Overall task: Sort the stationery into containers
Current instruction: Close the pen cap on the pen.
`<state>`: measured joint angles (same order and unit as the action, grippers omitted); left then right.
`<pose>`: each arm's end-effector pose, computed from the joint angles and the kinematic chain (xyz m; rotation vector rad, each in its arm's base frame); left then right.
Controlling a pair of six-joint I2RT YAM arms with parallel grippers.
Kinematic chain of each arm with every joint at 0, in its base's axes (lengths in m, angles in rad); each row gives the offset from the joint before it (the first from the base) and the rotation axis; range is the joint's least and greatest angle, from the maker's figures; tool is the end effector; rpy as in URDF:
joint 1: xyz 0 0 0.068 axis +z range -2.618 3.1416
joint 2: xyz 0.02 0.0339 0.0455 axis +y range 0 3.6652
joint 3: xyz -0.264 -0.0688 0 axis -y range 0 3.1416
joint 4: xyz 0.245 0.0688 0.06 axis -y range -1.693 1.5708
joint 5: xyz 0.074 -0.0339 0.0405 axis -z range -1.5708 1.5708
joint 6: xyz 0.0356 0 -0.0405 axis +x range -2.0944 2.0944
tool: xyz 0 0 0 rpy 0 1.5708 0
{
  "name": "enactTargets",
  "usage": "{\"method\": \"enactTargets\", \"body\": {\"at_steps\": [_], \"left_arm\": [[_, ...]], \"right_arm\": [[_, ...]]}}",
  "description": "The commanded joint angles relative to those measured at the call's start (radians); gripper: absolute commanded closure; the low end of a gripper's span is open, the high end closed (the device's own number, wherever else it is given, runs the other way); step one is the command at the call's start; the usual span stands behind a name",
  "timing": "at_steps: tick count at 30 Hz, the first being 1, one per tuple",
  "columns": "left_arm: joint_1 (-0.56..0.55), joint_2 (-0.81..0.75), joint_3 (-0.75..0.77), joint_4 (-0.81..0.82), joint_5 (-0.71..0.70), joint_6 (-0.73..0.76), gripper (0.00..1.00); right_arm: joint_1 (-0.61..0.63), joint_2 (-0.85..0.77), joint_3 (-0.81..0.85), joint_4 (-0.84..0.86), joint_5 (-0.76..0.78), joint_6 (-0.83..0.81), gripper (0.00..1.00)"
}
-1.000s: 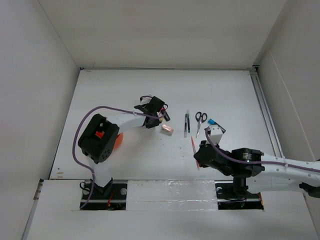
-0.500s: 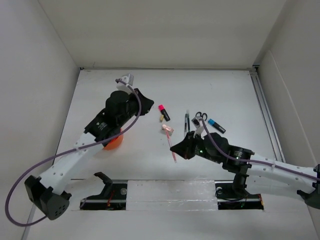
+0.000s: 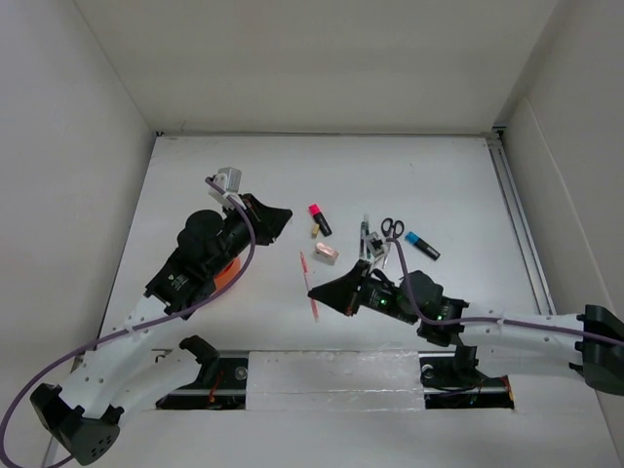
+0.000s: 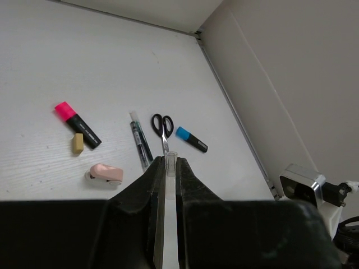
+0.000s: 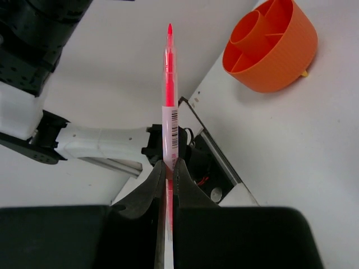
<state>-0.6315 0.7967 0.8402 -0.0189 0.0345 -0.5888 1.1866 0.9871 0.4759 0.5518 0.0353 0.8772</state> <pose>0.1503 -0.1115 0.3756 0.0637 1.6314 -0.9817 0.0863 0.2100 0.2707 -0.2403 1.7517 1.5642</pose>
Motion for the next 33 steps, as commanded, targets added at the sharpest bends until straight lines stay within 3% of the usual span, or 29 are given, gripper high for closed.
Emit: {"method": "enactTargets", "body": {"at_steps": [1,19,33], "left_arm": [[0.007,-0.027,-0.024,0.102,0.028,-0.002,1.0],[0.007,-0.036,-0.044,0.154,0.041,-0.011,1.0],[0.007,-0.047,-0.062,0.154,0.031,-0.011,1.0]], "right_arm": [[0.011,0.007,-0.016,0.224,0.032,0.029,1.0],[0.011,0.215,0.029,0.402,0.095,0.039,1.0],[-0.036,0.246,0.069,0.416,0.095,0.029,1.0]]}}
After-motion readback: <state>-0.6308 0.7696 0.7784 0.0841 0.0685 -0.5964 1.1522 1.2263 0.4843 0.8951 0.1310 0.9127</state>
